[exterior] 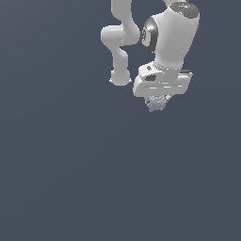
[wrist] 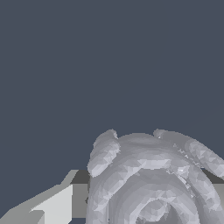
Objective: Pick up the object and move it to a goal position.
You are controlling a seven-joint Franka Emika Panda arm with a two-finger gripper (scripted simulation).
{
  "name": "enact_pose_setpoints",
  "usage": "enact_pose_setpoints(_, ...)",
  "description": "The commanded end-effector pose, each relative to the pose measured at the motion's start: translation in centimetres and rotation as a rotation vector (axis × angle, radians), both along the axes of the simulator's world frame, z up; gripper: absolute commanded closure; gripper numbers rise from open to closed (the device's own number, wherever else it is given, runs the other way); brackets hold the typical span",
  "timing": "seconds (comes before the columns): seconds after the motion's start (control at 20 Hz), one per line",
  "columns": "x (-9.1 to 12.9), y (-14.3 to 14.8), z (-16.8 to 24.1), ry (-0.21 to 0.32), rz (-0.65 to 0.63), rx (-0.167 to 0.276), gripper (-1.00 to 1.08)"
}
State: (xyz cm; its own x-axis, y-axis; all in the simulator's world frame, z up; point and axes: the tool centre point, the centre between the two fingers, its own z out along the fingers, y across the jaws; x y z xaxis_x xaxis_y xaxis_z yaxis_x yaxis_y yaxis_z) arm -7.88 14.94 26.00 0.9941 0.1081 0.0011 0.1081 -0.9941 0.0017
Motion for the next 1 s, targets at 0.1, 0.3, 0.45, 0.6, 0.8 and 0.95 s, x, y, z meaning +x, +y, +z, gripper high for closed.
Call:
enact_pose_setpoints(0.1, -1.7, 1.0, 4.5, 0.0, 0.0, 0.0, 1.08)
enact_pose_setpoints(0.3, -2.9, 1.8, 7.9, 0.001, 0.0, 0.0, 1.08)
enact_pose_setpoints(0.45, -3.6, 2.3, 10.0, 0.001, 0.0, 0.001, 1.08)
enact_pose_setpoints(0.6, -4.1, 2.7, 11.6, 0.001, 0.0, 0.001, 1.08)
enact_pose_setpoints(0.8, -4.4, 3.1, 12.9, 0.001, 0.0, 0.001, 1.08)
enact_pose_setpoints(0.95, -4.5, 3.2, 13.4, 0.001, -0.001, 0.002, 1.08)
